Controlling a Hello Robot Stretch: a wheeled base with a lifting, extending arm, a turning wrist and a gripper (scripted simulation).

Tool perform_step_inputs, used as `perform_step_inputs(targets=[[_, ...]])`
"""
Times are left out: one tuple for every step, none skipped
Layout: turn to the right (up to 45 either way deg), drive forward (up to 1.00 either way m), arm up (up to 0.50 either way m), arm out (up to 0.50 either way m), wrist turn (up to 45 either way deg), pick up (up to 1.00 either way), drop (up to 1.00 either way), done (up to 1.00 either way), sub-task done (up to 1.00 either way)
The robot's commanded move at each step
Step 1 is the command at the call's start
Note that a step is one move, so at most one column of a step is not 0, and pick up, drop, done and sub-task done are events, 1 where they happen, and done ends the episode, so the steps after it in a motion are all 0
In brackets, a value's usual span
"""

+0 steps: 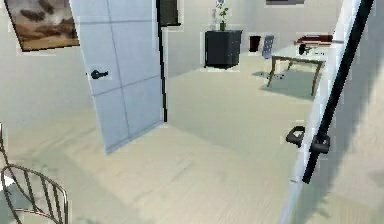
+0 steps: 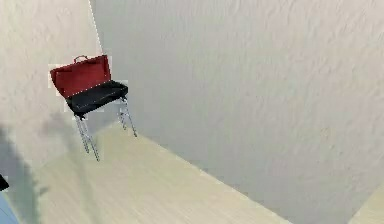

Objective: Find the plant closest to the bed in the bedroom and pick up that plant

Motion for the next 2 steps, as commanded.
perform_step_inputs(targets=[[0.0, 0.9, 0.0, 0.0, 0.0, 0.0, 0.0, 0.0, 0.0], [-33.0, 0.0, 0.0, 0.0, 0.0, 0.0, 0.0, 0.0, 0.0]])
